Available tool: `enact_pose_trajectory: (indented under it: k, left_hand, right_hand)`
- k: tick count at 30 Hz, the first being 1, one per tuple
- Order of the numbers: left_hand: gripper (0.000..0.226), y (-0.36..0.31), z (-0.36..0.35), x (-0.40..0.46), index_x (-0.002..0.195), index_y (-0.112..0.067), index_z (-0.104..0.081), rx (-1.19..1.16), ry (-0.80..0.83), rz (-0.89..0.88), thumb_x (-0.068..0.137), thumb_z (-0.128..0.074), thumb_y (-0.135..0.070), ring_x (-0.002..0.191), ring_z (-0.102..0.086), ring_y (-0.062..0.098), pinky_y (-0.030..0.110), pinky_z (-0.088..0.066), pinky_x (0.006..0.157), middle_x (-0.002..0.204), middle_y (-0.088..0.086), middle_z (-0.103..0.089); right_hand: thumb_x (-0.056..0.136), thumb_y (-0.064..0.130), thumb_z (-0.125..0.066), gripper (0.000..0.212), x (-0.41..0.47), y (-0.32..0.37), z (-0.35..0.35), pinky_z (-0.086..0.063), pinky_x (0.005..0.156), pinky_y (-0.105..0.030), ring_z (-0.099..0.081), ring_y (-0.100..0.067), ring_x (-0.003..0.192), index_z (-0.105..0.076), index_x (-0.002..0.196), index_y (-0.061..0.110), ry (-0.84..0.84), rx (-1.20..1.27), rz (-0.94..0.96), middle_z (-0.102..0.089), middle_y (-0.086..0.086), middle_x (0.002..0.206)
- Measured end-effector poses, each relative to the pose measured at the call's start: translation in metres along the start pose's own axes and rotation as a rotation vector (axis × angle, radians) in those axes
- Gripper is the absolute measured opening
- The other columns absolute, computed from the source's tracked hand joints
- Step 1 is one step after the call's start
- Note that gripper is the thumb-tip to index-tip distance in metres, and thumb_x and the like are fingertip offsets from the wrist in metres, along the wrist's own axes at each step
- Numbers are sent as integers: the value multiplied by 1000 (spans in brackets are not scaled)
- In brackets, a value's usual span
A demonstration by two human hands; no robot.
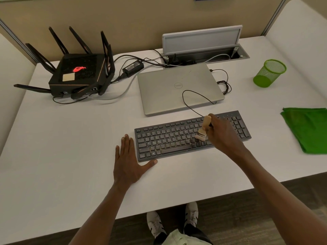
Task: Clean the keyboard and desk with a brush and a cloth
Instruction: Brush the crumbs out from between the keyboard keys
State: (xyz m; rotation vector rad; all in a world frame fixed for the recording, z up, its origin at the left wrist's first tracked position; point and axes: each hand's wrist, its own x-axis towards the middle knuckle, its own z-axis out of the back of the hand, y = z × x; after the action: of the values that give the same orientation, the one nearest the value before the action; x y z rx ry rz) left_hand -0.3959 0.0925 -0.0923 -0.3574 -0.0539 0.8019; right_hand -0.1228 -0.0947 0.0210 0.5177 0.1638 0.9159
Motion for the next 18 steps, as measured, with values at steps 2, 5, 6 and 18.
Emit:
enact_pose_trajectory:
  k: [2, 5, 6, 18]
  left_hand:
    - [138, 0, 0, 0, 163, -7, -6, 4, 5, 0, 68, -33, -103, 157, 12, 17, 43, 1, 128, 170, 5, 10]
    - [138, 0, 0, 0, 163, -6, -5, 12, -1, -3, 68, -31, -103, 157, 11, 17, 44, -1, 128, 170, 6, 8]
    - [138, 0, 0, -1, 163, -6, -5, 12, -2, -3, 68, -31, -103, 157, 10, 18, 44, -2, 128, 170, 6, 8]
    - [137, 1, -1, 0, 163, -7, -5, 15, -4, -5, 69, -30, -103, 158, 10, 17, 45, -3, 128, 171, 5, 7]
  right_hand:
    - [95, 2, -52, 6, 0, 1, 2, -30, 45, -12, -51, -3, 52, -55, 95, 7, -15, 12, 32, -61, -2, 70]
    - [93, -3, -53, 12, 2, 0, 2, -30, 45, -11, -49, 1, 51, -54, 89, 9, -26, 37, 64, -54, 7, 63]
    - [91, -5, -54, 13, 2, -3, 3, -30, 45, -11, -49, 2, 51, -55, 88, 8, -21, 42, 72, -51, 11, 62]
    - [92, -2, -51, 14, 5, -25, 22, -43, 46, -30, -58, -19, 57, -52, 86, 10, -63, 26, 70, -62, -2, 68]
